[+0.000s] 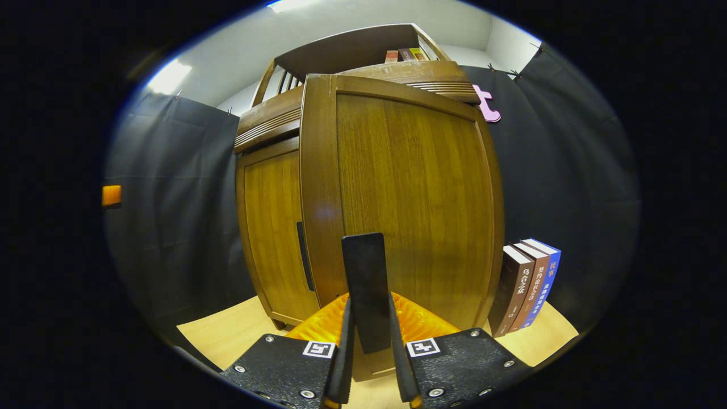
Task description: Open the right door of the double-door shoe cabinet with the right hand, and open the left door with the left hand.
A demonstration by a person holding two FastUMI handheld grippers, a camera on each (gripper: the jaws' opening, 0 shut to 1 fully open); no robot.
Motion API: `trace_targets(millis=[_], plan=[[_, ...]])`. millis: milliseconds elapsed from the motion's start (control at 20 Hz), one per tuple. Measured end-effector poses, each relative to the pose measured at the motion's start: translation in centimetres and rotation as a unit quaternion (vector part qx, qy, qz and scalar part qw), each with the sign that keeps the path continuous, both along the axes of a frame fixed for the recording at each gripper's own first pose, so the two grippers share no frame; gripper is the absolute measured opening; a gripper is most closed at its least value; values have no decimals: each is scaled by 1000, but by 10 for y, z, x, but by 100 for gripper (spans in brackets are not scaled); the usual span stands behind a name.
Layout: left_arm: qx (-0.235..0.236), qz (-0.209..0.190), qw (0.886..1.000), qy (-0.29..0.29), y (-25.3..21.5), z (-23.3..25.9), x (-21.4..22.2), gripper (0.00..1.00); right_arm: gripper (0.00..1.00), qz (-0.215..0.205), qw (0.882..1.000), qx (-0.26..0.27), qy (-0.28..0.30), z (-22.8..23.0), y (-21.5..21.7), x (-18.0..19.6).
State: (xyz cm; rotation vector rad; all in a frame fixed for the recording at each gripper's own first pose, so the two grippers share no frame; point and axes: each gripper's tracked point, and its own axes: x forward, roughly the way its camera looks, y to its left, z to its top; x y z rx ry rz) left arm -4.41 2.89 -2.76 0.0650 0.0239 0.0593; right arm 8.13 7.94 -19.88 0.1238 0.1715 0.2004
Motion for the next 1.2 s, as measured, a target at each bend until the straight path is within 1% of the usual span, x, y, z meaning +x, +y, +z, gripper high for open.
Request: trace_targets(millis=[100, 200, 250, 400, 550, 600, 650, 700, 750, 800, 850, 900, 950, 1000, 1150, 1200], plan=[[-2, -5, 1000, 1, -6, -1, 3, 95, 31, -3, 1000, 0, 0, 1, -10, -11], [-6, -12, 1000, 3, -11, -4, 3, 98, 31, -7, 1000, -2, -2, 1, -23, -21], [-7, -14, 1000, 4, -14, -4, 4, 97, 31, -11, 1000, -4, -3, 2, -29, -25], [-9, -20, 1000, 3, -21, -3, 5, 95, 31, -26, 999, -20, -4, 3, -47, -40], [-11, -26, 1000, 3, -28, -4, 6, 95, 31, -41, 998, -40, -1, -2, -64, -51], [-11, -27, 1000, 3, -30, -5, 6, 95, 31, -40, 998, -42, 3, -3, -67, -55], [-10, -28, 1000, 4, -32, -5, 5, 95, 21, -48, 998, -41, 6, -1, -70, -61], [-10, -30, 999, 5, -34, -4, 6, 95, 22, -52, 998, -42, 8, -3, -76, -58], [-9, -33, 999, 5, -37, -5, 5, 95, 20, -55, 997, -46, 8, -3, -82, -62], [-8, -34, 999, 5, -39, -5, 6, 96, 9, -59, 997, -50, 9, -2, -86, -65], [-7, -36, 999, 4, -41, -5, 7, 96, 17, -65, 996, -54, 8, 0, -92, -67], [-6, -37, 999, 3, -42, -5, 7, 95, 16, -71, 996, -59, 8, 0, -98, -69], [-5, -38, 999, 3, -44, -5, 6, 96, 15, -78, 995, -63, 7, 1, -104, -72], [-4, -39, 999, 3, -46, -5, 6, 95, 14, -86, 994, -66, 8, 1, -111, -73], [-4, -44, 999, 6, -54, -7, 9, 95, 10, -106, 992, -71, 10, 2, -132, -80], [-4, -47, 999, 6, -57, -6, 10, 95, 20, -114, 991, -71, 11, 2, -139, -81]])
